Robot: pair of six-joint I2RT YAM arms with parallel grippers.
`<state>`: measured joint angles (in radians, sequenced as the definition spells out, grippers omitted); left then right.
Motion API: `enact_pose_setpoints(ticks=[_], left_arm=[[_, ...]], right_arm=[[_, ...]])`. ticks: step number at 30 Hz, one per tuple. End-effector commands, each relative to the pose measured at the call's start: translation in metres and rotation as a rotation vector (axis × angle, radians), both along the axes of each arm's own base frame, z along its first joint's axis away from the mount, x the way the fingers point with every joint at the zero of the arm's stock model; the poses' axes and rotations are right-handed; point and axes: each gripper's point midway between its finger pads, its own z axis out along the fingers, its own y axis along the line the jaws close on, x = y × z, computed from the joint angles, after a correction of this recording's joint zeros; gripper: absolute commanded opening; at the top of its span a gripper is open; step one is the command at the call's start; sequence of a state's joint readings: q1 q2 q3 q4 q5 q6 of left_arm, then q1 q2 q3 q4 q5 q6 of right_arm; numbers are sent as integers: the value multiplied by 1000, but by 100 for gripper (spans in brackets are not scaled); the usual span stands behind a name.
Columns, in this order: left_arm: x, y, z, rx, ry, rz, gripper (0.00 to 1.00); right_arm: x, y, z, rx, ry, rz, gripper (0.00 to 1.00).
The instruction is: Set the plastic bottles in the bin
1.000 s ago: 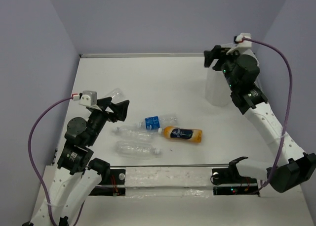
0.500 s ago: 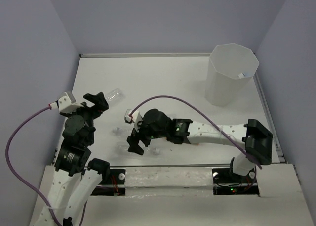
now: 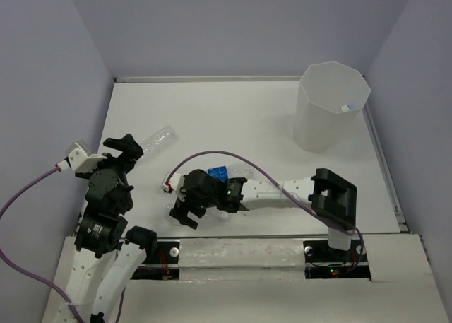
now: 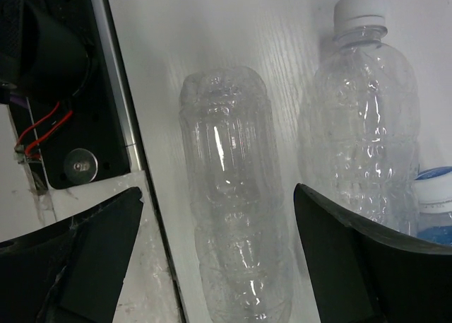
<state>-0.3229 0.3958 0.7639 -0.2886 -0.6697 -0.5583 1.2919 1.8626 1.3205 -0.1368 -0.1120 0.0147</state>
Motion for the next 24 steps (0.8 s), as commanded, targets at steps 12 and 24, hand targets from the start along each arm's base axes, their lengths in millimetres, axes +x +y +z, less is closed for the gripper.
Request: enact_pose_setpoints(ticks=[12,24], left_arm=[[0,-2,18,-11,-61,-19,99],[1,-7,18,-1,-61,-45,99]], right_arm=[[-23,36,-28,-55,-20,103,92],[-6,55,41,152,-107,22,45]])
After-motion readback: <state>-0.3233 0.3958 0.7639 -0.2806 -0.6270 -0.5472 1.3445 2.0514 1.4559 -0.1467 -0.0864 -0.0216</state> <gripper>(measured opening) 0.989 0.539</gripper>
